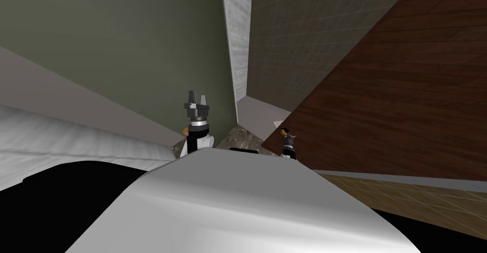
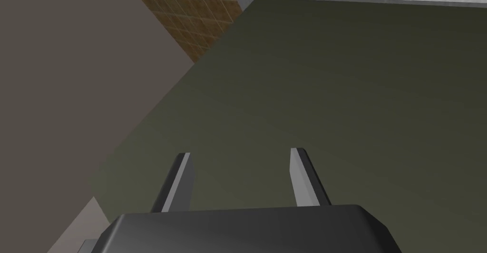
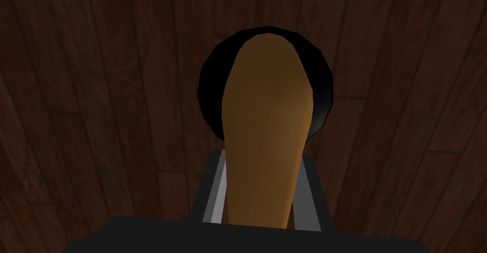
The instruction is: Pull the door open
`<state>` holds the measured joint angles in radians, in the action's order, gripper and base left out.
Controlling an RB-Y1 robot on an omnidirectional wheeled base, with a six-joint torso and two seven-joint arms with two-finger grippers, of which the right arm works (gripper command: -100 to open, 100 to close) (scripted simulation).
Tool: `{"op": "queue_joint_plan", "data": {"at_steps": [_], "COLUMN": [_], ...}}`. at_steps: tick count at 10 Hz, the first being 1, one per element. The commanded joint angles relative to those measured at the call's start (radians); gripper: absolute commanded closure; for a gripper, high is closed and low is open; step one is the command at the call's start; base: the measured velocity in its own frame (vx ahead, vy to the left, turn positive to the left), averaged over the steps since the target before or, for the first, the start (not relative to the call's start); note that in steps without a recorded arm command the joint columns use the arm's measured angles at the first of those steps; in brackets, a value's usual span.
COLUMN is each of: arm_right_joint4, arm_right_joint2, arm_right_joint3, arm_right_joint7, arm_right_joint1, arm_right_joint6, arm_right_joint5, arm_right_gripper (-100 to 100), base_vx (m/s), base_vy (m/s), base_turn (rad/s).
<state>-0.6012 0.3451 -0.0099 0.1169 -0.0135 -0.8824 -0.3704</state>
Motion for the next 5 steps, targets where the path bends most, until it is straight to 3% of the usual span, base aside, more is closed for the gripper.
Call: {"op": "queue_joint_plan", "data": {"at_steps": [1, 2, 3, 5], "arm_right_joint4": [-0.014, -0.003, -0.009, -0.017], "arm_right_joint2": [0.006, 0.003, 0.008, 0.017], "arm_right_joint3": [0.013, 0.01, 0.03, 0.05], "arm_right_joint7": [0.013, 0.01, 0.024, 0.039], "arm_right_joint1": [0.009, 0.002, 0.01, 0.018], "arm_right_joint6": [0.001, -0.001, -0.006, -0.013], "arm_right_joint5": [0.009, 0.007, 0.016, 0.025], "arm_right_gripper": [100, 100, 100, 100], "base_vx": [-0.242, -0.106, -0.146, -0.226], "base_vy": [-0.028, -0.007, 0.005, -0.019], "base_turn": [0.074, 0.03, 0.081, 0.082]}}
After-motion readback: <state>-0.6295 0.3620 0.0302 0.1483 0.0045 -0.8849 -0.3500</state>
